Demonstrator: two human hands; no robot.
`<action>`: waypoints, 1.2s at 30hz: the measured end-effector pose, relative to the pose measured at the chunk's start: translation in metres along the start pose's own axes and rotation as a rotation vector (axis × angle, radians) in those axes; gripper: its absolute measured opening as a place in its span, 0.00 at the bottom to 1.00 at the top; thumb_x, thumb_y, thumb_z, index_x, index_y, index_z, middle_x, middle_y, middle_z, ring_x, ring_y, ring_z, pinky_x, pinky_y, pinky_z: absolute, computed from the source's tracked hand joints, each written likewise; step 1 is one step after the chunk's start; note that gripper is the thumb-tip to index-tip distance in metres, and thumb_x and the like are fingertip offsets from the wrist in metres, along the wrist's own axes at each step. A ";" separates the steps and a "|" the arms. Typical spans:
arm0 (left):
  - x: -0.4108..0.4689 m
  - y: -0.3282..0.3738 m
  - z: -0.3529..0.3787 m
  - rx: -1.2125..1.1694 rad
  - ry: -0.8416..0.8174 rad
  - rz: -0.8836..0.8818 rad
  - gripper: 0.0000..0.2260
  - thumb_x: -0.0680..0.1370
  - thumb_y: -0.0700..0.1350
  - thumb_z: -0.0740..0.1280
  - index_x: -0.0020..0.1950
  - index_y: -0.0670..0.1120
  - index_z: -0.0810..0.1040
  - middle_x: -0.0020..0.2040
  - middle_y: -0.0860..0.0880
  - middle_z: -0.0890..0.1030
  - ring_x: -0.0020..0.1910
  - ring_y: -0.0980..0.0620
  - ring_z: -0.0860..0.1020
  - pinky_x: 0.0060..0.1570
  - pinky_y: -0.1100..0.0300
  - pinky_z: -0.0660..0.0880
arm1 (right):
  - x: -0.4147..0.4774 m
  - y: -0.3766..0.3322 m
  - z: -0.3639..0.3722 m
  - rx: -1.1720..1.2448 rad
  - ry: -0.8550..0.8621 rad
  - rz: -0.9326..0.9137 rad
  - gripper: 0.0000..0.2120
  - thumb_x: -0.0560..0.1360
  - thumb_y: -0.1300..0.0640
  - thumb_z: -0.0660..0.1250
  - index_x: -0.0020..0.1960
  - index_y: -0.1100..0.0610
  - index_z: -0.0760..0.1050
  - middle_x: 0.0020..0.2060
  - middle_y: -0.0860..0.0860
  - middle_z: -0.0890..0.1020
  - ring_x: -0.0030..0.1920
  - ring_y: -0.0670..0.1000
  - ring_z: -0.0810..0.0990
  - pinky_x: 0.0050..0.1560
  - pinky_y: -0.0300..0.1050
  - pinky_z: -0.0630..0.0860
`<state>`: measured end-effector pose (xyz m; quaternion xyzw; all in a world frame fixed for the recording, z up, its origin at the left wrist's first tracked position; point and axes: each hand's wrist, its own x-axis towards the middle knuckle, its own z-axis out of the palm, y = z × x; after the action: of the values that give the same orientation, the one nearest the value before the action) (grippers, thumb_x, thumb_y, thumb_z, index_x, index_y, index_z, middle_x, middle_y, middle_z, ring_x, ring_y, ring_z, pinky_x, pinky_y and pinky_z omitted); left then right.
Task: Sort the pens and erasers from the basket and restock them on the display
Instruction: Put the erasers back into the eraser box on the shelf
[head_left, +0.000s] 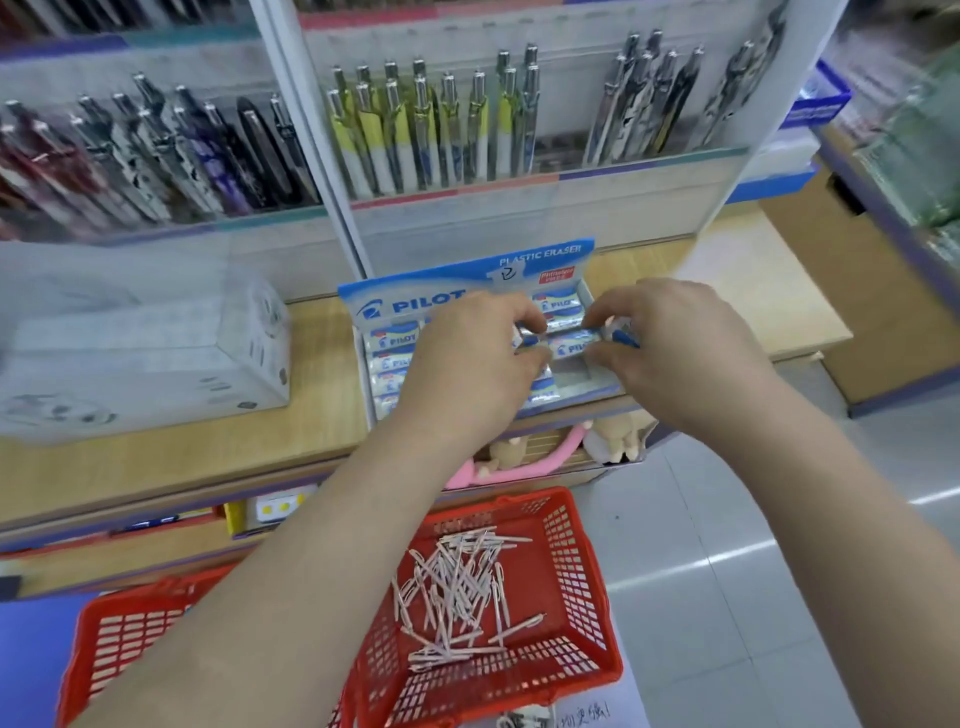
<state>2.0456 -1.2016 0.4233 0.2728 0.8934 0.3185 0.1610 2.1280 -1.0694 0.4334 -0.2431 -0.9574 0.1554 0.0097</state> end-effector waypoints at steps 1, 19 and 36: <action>0.003 0.000 0.002 0.053 -0.003 0.027 0.08 0.74 0.51 0.70 0.52 0.55 0.80 0.52 0.51 0.78 0.51 0.51 0.75 0.52 0.56 0.72 | 0.002 -0.001 0.002 -0.015 0.012 0.003 0.11 0.74 0.49 0.68 0.56 0.47 0.79 0.51 0.51 0.79 0.53 0.55 0.75 0.48 0.47 0.71; 0.001 0.003 0.004 -0.197 0.091 -0.051 0.03 0.75 0.52 0.68 0.43 0.56 0.80 0.40 0.60 0.80 0.43 0.62 0.76 0.42 0.67 0.71 | -0.023 0.005 -0.013 1.187 0.022 0.300 0.14 0.77 0.67 0.61 0.57 0.54 0.78 0.44 0.51 0.84 0.43 0.50 0.83 0.37 0.38 0.77; -0.037 0.006 -0.018 -0.690 -0.056 -0.050 0.06 0.72 0.42 0.73 0.45 0.52 0.83 0.36 0.53 0.78 0.32 0.56 0.74 0.32 0.65 0.73 | -0.042 -0.004 -0.021 1.316 -0.229 0.174 0.14 0.68 0.60 0.71 0.53 0.59 0.80 0.31 0.50 0.79 0.26 0.43 0.73 0.24 0.31 0.66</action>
<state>2.0688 -1.2284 0.4445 0.1890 0.7348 0.5902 0.2758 2.1653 -1.0868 0.4569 -0.2446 -0.6349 0.7317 0.0415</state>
